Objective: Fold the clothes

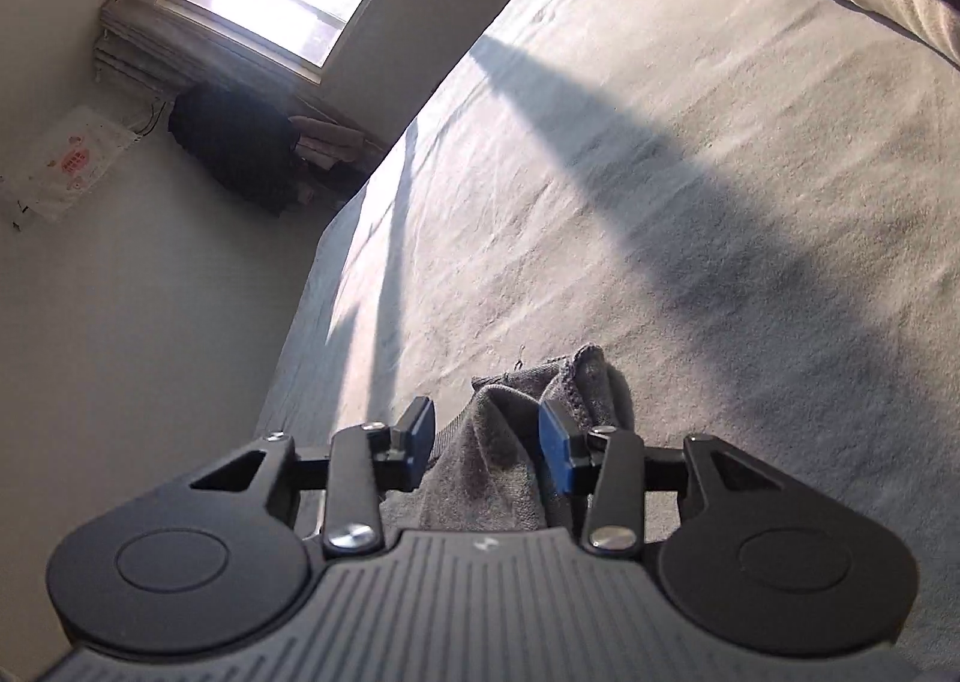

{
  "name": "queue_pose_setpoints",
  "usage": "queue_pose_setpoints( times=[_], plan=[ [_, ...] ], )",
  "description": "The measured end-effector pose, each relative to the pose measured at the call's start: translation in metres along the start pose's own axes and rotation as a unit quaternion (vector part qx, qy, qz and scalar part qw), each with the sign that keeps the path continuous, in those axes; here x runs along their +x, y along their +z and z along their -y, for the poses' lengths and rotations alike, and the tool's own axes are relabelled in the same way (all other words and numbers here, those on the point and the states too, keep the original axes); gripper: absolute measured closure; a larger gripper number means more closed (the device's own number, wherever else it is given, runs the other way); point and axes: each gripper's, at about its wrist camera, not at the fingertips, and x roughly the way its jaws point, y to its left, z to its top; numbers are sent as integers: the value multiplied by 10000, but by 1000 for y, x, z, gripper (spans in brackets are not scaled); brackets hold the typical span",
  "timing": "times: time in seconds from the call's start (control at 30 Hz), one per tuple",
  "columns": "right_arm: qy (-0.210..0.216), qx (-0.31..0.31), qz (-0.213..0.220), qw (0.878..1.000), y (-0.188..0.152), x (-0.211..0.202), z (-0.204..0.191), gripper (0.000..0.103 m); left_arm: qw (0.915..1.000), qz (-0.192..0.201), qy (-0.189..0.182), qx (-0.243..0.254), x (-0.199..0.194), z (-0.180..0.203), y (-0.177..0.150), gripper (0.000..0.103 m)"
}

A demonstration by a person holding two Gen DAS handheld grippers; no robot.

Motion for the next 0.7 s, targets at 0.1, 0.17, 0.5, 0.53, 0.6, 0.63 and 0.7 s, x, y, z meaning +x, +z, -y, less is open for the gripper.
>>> queue_pose_setpoints(
  times=[0.1,0.17,0.5,0.53,0.6,0.63,0.7],
  plan=[
    [-295,-632,25,9976,-10,17,-11,59,9998,47,90,186,11,5,-2,57],
    [-491,-1052,42,9932,-16,28,-19,59,9994,61,173,309,18,8,-3,59],
    [-1085,-2700,989,9516,-47,34,-44,89,9879,789,445,1260,15,37,-11,96],
    [-1149,-2730,1086,9489,-41,37,-46,89,9867,844,479,1302,17,39,-9,96],
    [-1237,-2748,1185,9461,-33,42,-46,89,9855,833,603,1351,26,39,-4,96],
    [-1271,-2733,1174,9462,-30,45,-45,89,9849,818,669,1373,30,39,-2,96],
    [-1362,-2716,1115,9462,-25,56,-43,89,9833,779,800,1437,40,39,1,96]
  ],
)
